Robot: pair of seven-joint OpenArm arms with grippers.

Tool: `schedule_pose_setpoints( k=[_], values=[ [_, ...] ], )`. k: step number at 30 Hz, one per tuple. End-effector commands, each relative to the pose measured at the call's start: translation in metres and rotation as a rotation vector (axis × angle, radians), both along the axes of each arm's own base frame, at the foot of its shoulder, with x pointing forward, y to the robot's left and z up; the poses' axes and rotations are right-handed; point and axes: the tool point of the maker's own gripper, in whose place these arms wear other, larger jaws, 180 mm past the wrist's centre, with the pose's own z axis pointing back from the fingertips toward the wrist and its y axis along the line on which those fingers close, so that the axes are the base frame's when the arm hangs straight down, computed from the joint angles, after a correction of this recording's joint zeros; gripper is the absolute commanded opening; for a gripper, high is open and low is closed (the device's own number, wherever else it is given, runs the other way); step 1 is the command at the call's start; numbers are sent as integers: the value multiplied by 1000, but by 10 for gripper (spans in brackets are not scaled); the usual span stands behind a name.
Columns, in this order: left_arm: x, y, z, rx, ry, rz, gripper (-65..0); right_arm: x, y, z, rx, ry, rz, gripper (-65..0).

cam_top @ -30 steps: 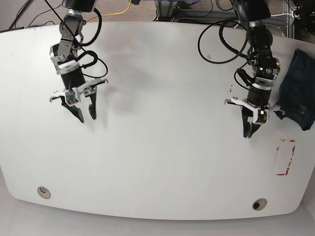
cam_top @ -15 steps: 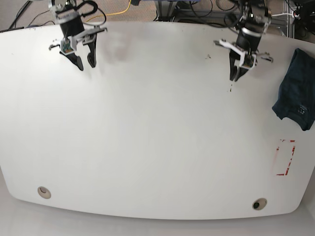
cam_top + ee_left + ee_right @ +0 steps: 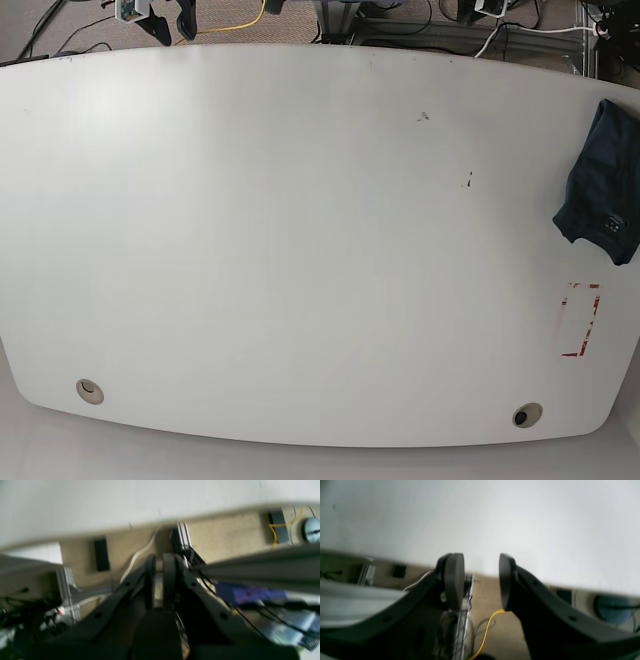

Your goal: Layout the t-shirt on the table in an organized manner, then fold the t-shirt properly

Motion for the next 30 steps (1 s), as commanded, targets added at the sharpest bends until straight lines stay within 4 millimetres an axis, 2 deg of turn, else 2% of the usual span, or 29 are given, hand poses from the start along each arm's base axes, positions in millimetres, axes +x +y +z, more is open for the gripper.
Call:
schedule_pose_setpoints(
  k=[1,4,5,8,11,12,16,20,27,30],
  values=[
    [-41,1,3,3,117,4,-614,-42,4,4,15,102,-2,-433],
    [-81,9,3,24,244,-14,-614,-77,3,4,21,201,-16,-433],
    [-85,11,1,29,259,-21,-614,-83,3,0,26,216,-23,-433],
    [-117,23,-15,37,352,-27,-614,-112,8,-17,52,303,-40,-433],
    [-153,35,-29,43,453,-28,-614,-152,16,-36,96,418,-52,-433],
    [-155,39,-39,44,464,-24,-614,-166,20,-44,117,461,-43,-433],
    [-145,45,-71,36,463,0,-614,-182,38,-79,175,526,-17,-433],
    [-138,49,-106,24,477,36,-614,-185,43,-111,197,563,-20,-433],
    [-116,61,-159,39,513,27,-614,-176,45,-158,212,601,-40,-433],
    [-106,60,-184,27,539,39,-614,-163,40,-177,208,600,-56,-433]
  ],
)
